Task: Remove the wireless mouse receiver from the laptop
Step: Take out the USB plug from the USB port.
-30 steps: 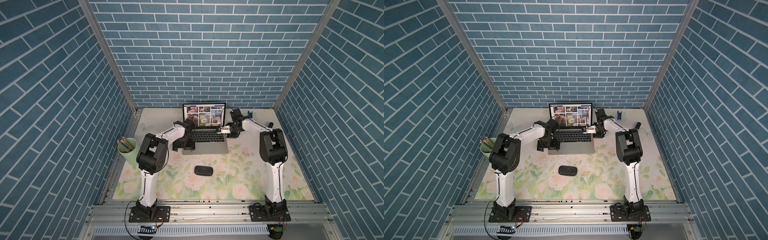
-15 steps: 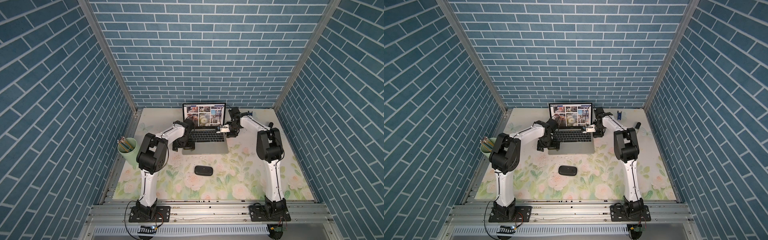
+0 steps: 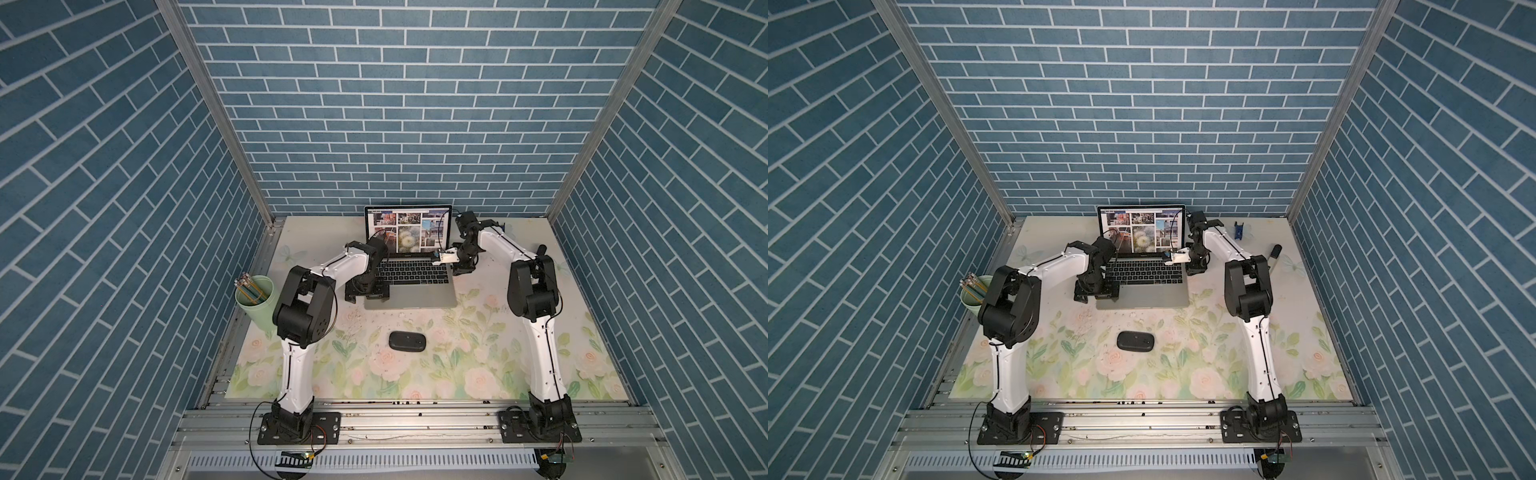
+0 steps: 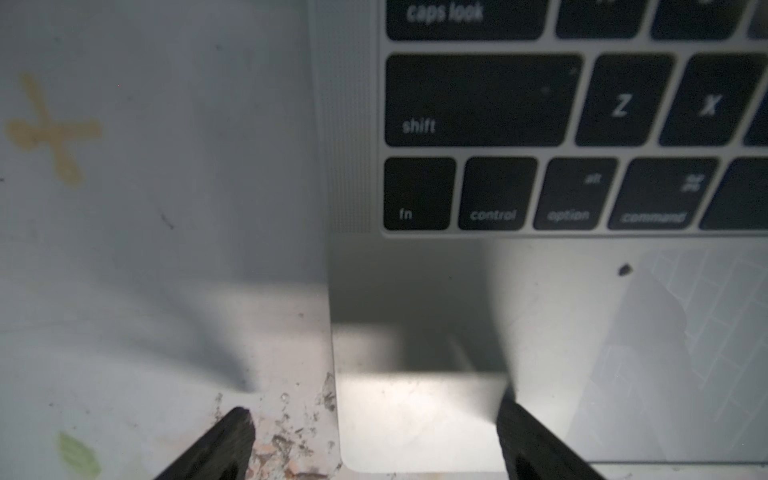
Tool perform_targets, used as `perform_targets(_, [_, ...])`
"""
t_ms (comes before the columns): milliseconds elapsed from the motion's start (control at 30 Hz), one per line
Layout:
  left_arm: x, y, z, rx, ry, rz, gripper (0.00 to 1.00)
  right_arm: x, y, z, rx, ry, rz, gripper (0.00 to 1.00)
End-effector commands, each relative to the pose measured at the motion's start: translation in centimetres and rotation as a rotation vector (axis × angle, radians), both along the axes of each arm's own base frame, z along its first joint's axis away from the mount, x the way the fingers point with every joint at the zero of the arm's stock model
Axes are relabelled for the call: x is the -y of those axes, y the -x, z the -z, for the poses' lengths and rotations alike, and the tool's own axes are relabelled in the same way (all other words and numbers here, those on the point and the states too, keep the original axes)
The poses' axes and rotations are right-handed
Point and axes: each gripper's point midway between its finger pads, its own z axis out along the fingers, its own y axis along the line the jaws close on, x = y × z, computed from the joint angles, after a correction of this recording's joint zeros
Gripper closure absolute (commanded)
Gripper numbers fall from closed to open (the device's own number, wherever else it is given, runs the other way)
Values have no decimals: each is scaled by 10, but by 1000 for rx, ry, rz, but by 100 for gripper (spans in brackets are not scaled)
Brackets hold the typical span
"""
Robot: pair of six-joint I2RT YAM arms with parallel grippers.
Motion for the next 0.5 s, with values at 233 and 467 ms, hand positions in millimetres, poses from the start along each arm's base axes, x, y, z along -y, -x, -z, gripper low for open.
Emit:
perform_targets(233, [-9,21,33,-121,-51,33,4,14,34,88,-202,94,-45,47])
perform_targets(467, [-8,21,32,-122,-48,38,4,10,32,88,-203,83,-59,51])
